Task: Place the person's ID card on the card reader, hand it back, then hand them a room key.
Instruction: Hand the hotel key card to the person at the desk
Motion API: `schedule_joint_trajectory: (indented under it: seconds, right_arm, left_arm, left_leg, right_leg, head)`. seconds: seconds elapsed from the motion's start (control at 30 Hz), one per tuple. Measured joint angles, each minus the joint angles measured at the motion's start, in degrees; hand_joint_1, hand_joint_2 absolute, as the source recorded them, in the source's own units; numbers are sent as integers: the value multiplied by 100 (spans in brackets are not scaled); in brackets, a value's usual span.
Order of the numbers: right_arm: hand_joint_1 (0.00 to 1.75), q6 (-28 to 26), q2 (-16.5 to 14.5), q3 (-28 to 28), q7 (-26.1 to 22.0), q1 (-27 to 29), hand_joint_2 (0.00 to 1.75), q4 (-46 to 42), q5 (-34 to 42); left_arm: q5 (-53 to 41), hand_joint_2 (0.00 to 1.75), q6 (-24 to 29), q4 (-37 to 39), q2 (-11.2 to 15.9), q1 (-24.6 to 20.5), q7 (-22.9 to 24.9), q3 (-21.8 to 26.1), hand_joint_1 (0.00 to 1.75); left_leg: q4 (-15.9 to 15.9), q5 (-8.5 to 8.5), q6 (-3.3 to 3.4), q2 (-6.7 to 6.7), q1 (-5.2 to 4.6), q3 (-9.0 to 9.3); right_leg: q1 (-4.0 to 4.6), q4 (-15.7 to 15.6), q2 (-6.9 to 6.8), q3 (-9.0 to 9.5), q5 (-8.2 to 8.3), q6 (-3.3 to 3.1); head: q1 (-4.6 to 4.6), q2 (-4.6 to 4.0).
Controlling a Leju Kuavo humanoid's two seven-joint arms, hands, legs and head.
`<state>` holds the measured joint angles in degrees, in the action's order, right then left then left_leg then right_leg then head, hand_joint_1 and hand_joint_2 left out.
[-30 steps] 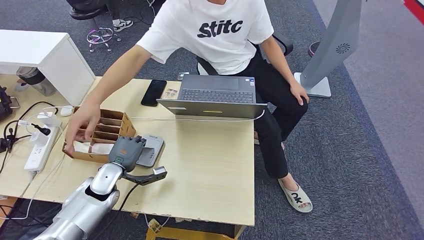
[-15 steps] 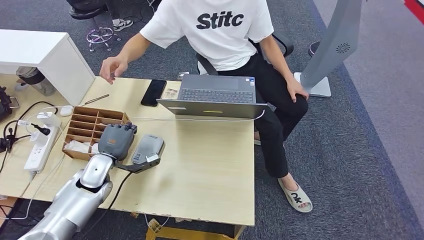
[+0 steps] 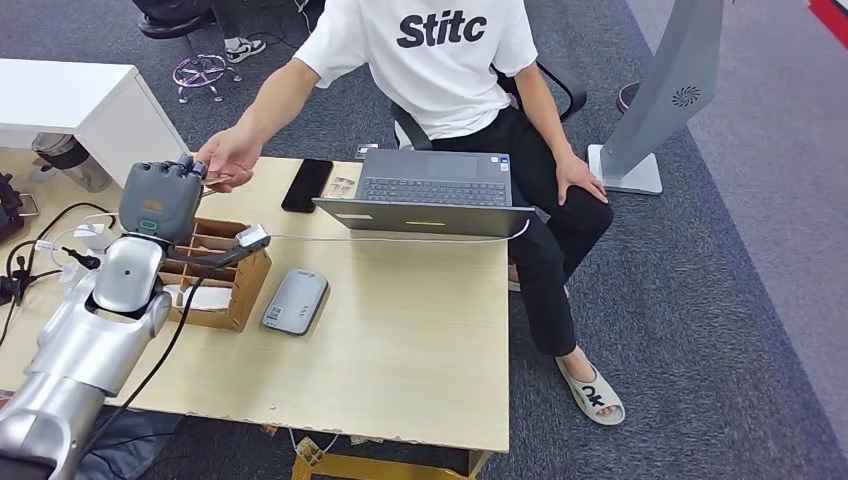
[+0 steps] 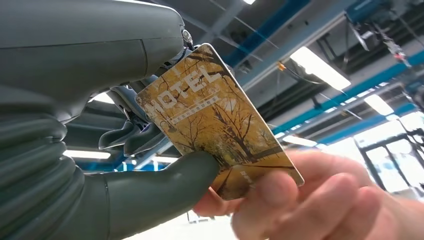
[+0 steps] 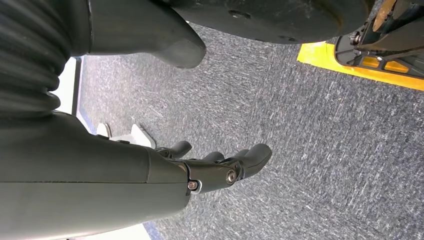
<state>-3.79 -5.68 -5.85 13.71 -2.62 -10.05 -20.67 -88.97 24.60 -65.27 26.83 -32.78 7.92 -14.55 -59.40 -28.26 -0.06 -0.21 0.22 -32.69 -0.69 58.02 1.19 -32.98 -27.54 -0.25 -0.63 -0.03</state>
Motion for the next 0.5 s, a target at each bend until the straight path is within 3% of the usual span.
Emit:
schedule_joint_trajectory:
  seconds: [0.17,0.3,0.4,0.5]
  right_arm:
    - [0,-3,0,28,-7,1,175,0,39]
    - [0,-10,0,52,-5,0,175,0,16]
    - [0,-22,0,57,14,-1,175,0,-21]
    - [0,-26,-2,82,39,-3,175,0,-36]
  left_arm:
    - [-3,175,16,3,73,-81,144,-5,175]
    - [-3,175,465,-7,73,47,278,-76,0]
    - [4,175,975,-134,-7,300,361,-118,0]
    - [129,175,1064,-387,-177,583,133,-99,0]
  left_leg:
    - [0,0,0,2,-1,0]
    - [0,-1,0,7,-2,0]
    - [0,-1,1,8,-2,-1]
    - [0,-2,2,2,-3,-5]
  right_leg:
    - [0,-1,2,-1,0,0]
    - [-1,-1,6,-1,0,0]
    - [-1,-3,6,-2,-1,1]
    - [-2,-5,2,-2,-2,3]
  head:
    - [1,-1]
    - [-1,-1]
    - [-1,-1]
    - [-1,-1]
